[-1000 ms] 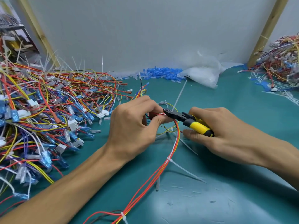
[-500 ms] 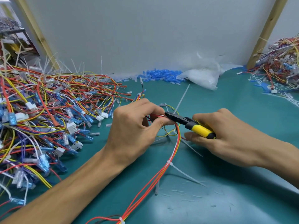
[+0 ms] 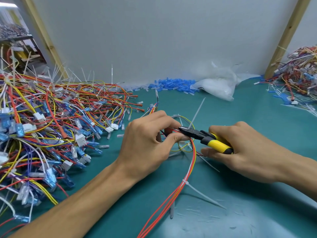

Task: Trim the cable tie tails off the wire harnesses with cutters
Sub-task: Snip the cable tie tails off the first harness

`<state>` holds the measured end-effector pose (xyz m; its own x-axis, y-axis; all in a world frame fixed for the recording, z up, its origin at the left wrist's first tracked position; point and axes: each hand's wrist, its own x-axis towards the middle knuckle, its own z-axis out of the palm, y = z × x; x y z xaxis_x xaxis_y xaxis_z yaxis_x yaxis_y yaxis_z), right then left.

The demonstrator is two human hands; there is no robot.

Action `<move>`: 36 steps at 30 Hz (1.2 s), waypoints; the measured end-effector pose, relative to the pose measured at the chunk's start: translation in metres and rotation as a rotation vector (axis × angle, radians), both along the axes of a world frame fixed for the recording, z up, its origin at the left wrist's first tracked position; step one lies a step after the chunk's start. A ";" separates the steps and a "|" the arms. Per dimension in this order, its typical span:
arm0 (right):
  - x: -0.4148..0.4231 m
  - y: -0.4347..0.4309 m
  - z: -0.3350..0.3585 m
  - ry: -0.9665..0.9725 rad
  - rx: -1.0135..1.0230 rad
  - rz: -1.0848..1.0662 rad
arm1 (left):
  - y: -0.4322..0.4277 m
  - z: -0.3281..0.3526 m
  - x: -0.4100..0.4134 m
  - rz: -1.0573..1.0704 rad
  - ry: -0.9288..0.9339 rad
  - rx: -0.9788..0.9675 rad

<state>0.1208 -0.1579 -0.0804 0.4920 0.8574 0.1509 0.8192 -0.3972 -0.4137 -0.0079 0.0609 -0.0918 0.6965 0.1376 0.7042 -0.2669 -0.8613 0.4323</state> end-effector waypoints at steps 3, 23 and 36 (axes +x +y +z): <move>0.000 0.001 -0.002 -0.024 0.015 0.000 | 0.000 0.000 0.000 -0.006 0.002 -0.005; -0.004 0.003 -0.003 -0.089 0.075 -0.036 | -0.002 -0.003 0.002 -0.026 0.008 -0.037; -0.015 0.011 -0.004 -0.120 0.065 -0.107 | -0.002 -0.002 0.000 -0.036 -0.021 -0.048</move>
<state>0.1059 -0.1466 -0.0849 0.5547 0.7879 0.2674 0.8189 -0.4600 -0.3434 -0.0077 0.0587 -0.0939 0.6870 0.1469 0.7116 -0.3062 -0.8296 0.4669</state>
